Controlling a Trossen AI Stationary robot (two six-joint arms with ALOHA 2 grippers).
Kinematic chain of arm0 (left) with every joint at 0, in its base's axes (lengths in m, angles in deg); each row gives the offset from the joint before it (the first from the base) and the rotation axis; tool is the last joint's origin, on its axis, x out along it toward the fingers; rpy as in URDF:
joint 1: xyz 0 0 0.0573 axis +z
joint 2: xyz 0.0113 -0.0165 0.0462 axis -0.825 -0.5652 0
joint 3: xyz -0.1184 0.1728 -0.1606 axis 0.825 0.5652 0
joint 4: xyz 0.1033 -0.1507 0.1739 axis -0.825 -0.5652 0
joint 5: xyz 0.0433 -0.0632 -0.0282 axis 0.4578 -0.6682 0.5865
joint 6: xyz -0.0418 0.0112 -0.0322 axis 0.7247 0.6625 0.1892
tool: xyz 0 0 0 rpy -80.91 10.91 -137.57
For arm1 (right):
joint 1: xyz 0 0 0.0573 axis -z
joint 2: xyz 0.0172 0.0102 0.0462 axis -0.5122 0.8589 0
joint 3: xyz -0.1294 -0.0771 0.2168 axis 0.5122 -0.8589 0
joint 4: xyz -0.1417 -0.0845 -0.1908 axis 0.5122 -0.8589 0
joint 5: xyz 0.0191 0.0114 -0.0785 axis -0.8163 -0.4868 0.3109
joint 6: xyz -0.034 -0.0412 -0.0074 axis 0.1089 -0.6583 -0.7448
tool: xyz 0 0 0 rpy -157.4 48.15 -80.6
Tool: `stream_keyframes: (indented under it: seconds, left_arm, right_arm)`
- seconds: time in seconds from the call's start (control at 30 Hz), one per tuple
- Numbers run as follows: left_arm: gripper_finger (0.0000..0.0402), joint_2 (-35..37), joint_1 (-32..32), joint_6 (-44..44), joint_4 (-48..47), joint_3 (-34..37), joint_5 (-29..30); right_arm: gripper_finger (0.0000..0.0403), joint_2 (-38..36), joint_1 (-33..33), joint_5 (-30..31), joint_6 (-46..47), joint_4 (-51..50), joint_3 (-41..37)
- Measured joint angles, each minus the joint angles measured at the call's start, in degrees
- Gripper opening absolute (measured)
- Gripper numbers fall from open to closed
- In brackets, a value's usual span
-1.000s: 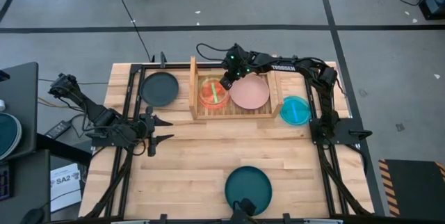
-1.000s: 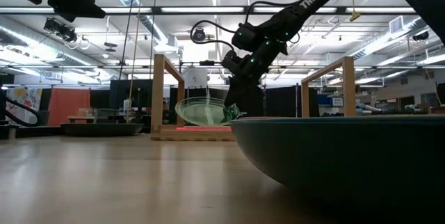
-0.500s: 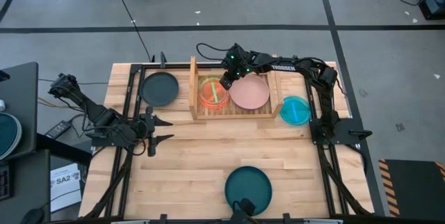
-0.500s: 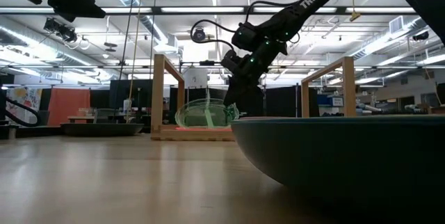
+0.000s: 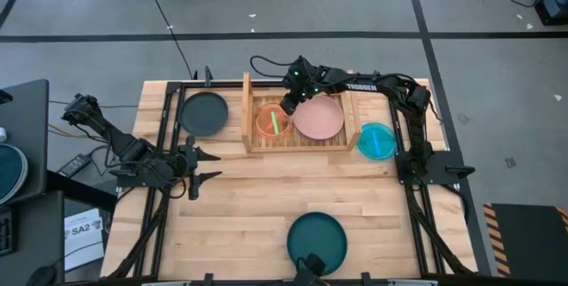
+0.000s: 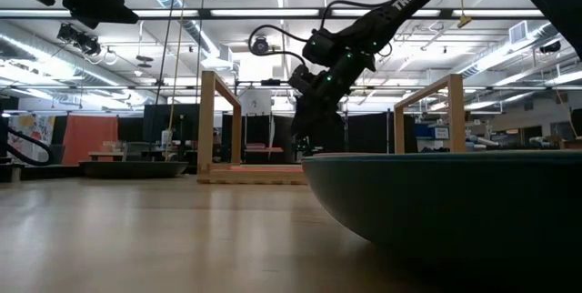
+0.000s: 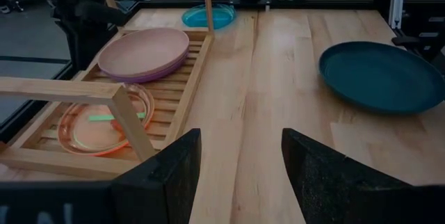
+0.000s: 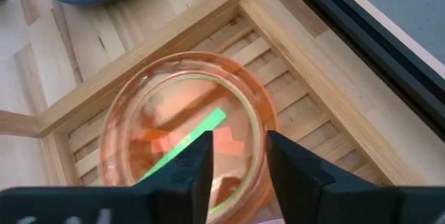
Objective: Place and stack plates onto a shelf
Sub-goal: Stack the top large black plate on top of the large pink plate on the shelf
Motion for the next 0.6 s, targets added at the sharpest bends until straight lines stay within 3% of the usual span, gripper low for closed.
stream_keyframes:
  seconds: [0.3, 0.6]
  left_arm:
    - [0.0206, 0.0, 0.0, 0.0, 0.0, 0.0, 0.0]
    - [0.0206, 0.0, 0.0, 0.0, 2.5, 0.0, 0.0]
  right_arm:
    - [0.0191, 0.0, -1.0, 1.5, 0.0, 0.3, 0.0]
    - [0.0197, -0.2, -0.8, 0.1, -0.1, 0.2, 0.0]
